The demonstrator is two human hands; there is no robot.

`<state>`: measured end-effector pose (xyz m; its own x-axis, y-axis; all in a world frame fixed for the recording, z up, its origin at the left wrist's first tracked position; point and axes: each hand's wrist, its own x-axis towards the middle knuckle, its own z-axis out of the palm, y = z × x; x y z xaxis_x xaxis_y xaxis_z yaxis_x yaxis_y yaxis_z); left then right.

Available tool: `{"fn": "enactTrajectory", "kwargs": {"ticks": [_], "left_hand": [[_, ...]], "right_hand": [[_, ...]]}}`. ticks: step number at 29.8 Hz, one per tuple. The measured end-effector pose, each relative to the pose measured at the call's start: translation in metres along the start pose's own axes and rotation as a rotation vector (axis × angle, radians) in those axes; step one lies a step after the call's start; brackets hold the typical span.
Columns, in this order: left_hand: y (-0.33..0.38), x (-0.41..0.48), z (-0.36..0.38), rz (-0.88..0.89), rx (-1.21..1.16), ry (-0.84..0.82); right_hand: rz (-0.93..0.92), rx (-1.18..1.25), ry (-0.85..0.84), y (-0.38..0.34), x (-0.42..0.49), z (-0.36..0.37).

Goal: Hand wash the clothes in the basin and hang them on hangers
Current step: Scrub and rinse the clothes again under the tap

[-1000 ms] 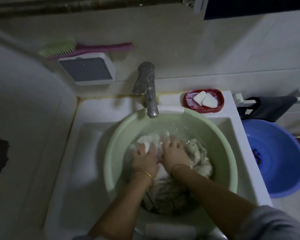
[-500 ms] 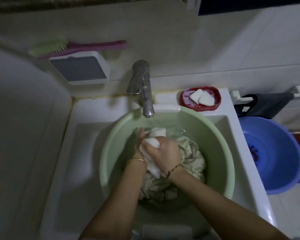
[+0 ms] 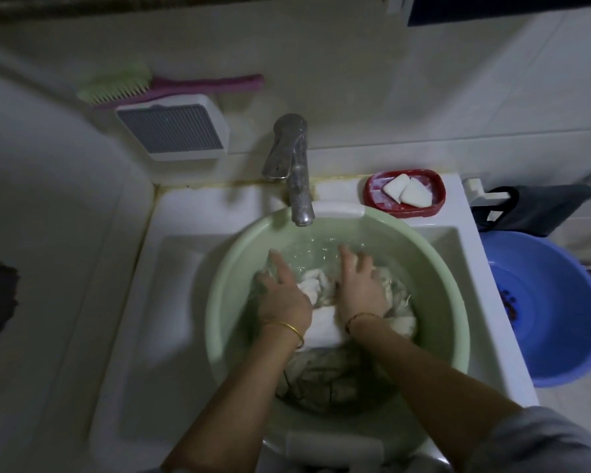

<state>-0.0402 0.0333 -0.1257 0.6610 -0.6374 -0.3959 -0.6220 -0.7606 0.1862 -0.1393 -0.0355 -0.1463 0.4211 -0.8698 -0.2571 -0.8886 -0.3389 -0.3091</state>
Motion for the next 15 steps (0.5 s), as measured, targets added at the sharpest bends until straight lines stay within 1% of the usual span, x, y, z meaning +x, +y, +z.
{"fn": "enactTrajectory", "kwargs": {"ticks": [2, 3, 4, 5, 6, 7, 8, 9, 10, 11, 12, 13, 14, 15], "left_hand": [[-0.002, 0.0, 0.011, 0.087, 0.275, -0.124], [-0.002, -0.002, 0.014, 0.138, 0.379, -0.161], [-0.002, -0.003, 0.016, 0.143, 0.424, -0.184], [-0.004, -0.002, 0.02, 0.141, 0.413, -0.174], [-0.005, -0.003, 0.02, 0.154, 0.36, -0.145], [-0.005, -0.002, 0.02, 0.152, 0.257, -0.118], [-0.005, 0.002, 0.019, 0.141, 0.093, -0.08], [-0.002, 0.004, 0.014, 0.085, -0.157, -0.07], [0.001, 0.01, 0.01, -0.037, -0.456, -0.077], [0.002, 0.017, 0.007, -0.179, -0.735, -0.061], [-0.001, 0.025, 0.009, -0.338, -0.977, -0.081], [-0.003, 0.03, 0.009, -0.459, -1.187, -0.129], [0.0, 0.029, 0.001, -0.502, -1.358, -0.163], [0.005, 0.025, -0.008, -0.526, -1.479, -0.173]], "right_hand": [[-0.198, -0.152, -0.136, -0.002, -0.007, 0.014], [-0.255, -0.193, -0.21, 0.0, -0.009, 0.017], [-0.273, -0.199, -0.278, 0.003, -0.007, 0.018], [-0.25, -0.208, -0.318, 0.006, -0.005, 0.014], [-0.169, -0.172, -0.329, 0.007, -0.002, 0.014], [-0.078, -0.122, -0.326, 0.009, 0.001, 0.013], [-0.002, -0.087, -0.286, 0.006, 0.003, 0.01], [0.041, -0.005, -0.209, 0.002, 0.004, 0.009], [0.062, 0.147, -0.151, 0.0, 0.003, 0.008], [0.102, 0.335, -0.127, -0.003, 0.001, 0.004], [0.088, 0.435, -0.107, -0.006, -0.002, 0.0], [0.062, 0.53, -0.155, -0.009, -0.008, -0.009], [0.021, 0.643, -0.13, -0.012, -0.017, -0.02], [-0.039, 0.741, -0.092, -0.016, -0.025, -0.033]]}}
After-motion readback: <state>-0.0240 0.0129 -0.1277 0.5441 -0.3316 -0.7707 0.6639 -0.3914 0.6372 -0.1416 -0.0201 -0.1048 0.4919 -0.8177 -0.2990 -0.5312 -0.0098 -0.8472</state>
